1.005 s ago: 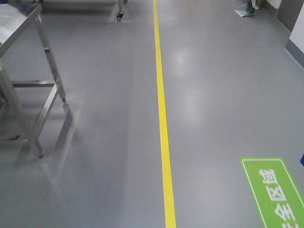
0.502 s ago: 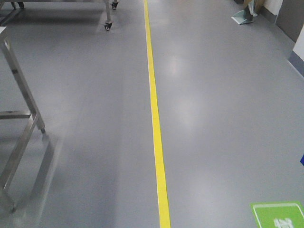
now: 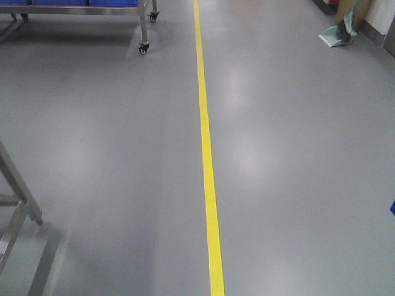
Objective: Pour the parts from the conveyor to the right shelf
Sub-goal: 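Drive along the yellow floor line carrying the blue block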
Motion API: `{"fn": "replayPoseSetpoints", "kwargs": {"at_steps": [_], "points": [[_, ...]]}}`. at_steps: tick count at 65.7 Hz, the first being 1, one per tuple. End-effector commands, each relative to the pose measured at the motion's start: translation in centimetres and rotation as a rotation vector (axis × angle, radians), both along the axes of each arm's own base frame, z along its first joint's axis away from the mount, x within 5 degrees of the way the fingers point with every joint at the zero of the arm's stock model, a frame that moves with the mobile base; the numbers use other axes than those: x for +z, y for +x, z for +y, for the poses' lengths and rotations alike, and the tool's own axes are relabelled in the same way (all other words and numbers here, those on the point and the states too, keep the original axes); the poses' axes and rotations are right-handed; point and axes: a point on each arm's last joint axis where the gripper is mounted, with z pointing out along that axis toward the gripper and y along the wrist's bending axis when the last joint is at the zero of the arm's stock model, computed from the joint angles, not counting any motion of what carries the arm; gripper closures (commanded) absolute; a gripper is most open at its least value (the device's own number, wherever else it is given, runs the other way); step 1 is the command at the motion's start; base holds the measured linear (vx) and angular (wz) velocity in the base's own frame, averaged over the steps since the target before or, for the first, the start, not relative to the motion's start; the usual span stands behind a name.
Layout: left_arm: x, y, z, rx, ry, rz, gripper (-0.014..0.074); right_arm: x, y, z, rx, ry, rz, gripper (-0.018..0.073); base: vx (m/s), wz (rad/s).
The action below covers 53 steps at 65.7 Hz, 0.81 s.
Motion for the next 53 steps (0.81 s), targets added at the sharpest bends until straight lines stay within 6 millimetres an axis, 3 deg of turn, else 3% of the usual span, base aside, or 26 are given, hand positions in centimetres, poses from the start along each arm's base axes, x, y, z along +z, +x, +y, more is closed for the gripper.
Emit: {"fn": "replayPoseSetpoints", "kwargs": {"at_steps": [1, 53], "points": [[1.38, -0.21, -0.05, -0.008, -0.015, -0.104, 0.0603, 1.58, -0.22, -0.11, -0.012, 0.004, -0.102, 0.0568, 0.73, 0.03], [1.38, -0.21, -0.05, -0.008, -0.015, -0.104, 0.0603, 1.57, -0.21, -0.11, -0.012, 0.004, -0.101, 0.0568, 0.75, -0.02]]}}
